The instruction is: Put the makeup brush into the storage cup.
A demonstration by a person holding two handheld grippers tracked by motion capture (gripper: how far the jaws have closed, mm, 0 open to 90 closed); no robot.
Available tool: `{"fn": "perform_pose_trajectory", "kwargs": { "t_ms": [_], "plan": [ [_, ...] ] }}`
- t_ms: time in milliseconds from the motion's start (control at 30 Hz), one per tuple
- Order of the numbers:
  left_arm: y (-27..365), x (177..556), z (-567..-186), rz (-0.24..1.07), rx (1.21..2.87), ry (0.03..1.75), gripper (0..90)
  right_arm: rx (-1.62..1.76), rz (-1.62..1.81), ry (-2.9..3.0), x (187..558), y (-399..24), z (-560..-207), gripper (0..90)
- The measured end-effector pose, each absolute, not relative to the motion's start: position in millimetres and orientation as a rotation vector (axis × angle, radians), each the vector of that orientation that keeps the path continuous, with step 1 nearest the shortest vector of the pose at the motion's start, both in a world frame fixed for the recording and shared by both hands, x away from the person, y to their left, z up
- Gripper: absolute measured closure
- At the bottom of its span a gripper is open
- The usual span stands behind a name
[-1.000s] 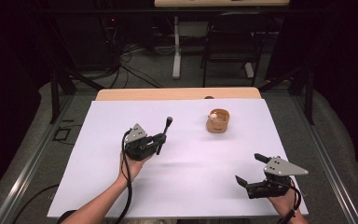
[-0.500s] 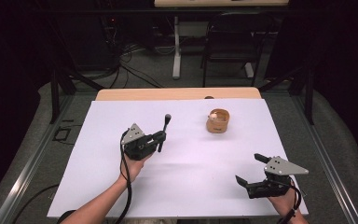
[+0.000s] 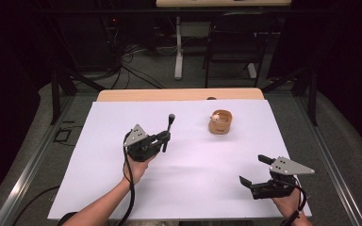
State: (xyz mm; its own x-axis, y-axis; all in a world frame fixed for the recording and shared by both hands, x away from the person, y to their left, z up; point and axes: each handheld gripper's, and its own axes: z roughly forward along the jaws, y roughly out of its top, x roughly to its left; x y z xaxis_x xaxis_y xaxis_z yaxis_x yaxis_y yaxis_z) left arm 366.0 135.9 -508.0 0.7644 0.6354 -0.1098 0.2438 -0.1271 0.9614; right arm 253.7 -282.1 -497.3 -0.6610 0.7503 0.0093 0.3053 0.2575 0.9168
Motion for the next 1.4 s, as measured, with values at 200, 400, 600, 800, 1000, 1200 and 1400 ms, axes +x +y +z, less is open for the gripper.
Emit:
{"fn": "perform_pose_trajectory", "kwargs": {
  "t_ms": [200,400,600,800,1000,1200,1400],
  "plan": [
    [130,365,-505,0.392,1.694,0.678,78.7,0.963,1.394,2.091,254,-281,-497,0.0],
    [122,362,-502,0.385,1.691,0.645,78.7,0.966,1.383,2.098,254,-281,-495,0.0],
    [113,362,-500,0.372,1.697,0.608,78.7,0.971,1.388,2.095,255,-281,-496,0.0],
    [103,363,-501,0.354,1.699,0.587,78.7,0.976,1.381,2.109,256,-281,-495,0.0],
    [93,365,-502,0.339,1.703,0.570,78.7,0.991,1.430,2.074,258,-282,-492,0.0],
    [82,365,-502,0.323,1.698,0.554,78.7,0.991,1.425,2.082,267,-277,-487,0.0],
    [74,365,-502,0.321,1.694,0.538,78.6,0.963,1.453,2.065,281,-265,-482,0.0]
  ]
}}
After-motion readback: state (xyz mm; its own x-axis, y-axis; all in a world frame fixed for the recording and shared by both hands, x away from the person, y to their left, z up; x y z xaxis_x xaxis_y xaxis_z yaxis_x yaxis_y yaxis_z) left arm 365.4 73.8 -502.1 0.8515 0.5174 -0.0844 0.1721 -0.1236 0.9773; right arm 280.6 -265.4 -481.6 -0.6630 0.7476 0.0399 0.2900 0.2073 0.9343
